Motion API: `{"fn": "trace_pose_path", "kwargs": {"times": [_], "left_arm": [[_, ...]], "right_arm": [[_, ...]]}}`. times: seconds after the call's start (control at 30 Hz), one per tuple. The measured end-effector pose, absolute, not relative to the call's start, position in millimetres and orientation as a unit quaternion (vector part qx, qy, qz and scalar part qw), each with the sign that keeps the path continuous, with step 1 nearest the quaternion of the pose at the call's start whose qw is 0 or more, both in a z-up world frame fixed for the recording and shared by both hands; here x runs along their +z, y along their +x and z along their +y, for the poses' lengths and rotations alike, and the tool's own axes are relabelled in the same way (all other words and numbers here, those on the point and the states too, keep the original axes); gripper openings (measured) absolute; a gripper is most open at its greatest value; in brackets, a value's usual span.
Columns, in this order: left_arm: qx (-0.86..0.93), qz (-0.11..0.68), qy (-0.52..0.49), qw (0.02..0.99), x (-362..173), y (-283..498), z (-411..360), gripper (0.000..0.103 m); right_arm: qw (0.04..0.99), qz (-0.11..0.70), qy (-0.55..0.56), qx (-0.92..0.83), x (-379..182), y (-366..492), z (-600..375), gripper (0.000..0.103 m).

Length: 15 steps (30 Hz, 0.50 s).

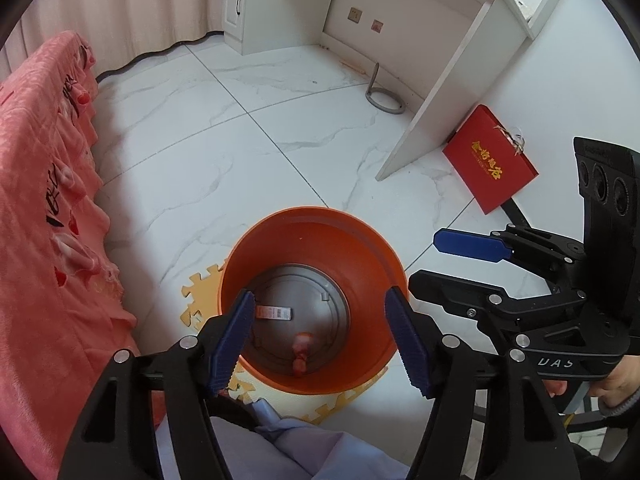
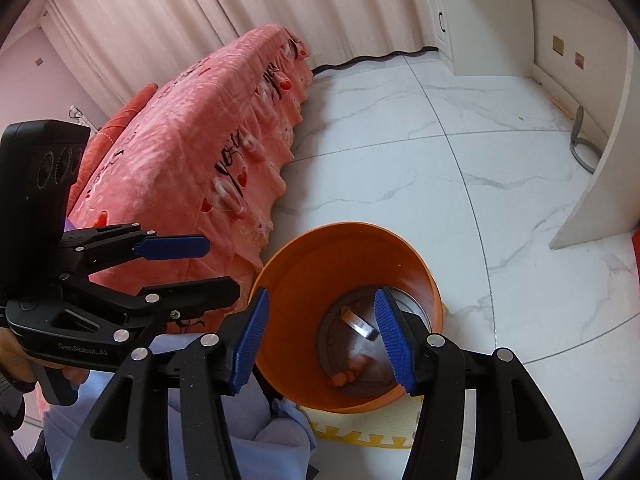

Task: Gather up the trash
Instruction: 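Open both tools to drop the sneaker and box into the bucket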

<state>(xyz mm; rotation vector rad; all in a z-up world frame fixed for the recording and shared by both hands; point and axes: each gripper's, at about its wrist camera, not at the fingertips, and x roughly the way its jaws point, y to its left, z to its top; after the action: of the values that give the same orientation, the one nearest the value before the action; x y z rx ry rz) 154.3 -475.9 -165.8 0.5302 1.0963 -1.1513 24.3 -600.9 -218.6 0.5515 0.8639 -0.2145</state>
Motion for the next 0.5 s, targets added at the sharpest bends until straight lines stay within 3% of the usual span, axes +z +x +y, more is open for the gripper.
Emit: {"fn": "trace_pose_path", "kwargs": {"times": [0.23,0.3,0.37,0.5], "left_arm": [[-0.503,0.465,0.243,0.687,-141.4,148.3,-454.1,0.069],[-0.496,0.46,0.238,0.697,-132.6,148.4,-443.0,0.078],[-0.493,0.455,0.232,0.705,-125.1,146.9,-435.2,0.08],[-0.479,0.443,0.225,0.724,-105.5,142.5,-413.2,0.08]], "right_arm": [[0.879,0.397,0.254,-0.079,-189.3,19.1,-583.8,0.055],[0.882,0.394,0.247,-0.072,-180.4,18.1,-576.5,0.055],[0.886,0.391,0.24,-0.064,-169.7,16.4,-567.9,0.056],[0.894,0.382,0.227,-0.056,-149.2,14.5,-552.6,0.069]]}}
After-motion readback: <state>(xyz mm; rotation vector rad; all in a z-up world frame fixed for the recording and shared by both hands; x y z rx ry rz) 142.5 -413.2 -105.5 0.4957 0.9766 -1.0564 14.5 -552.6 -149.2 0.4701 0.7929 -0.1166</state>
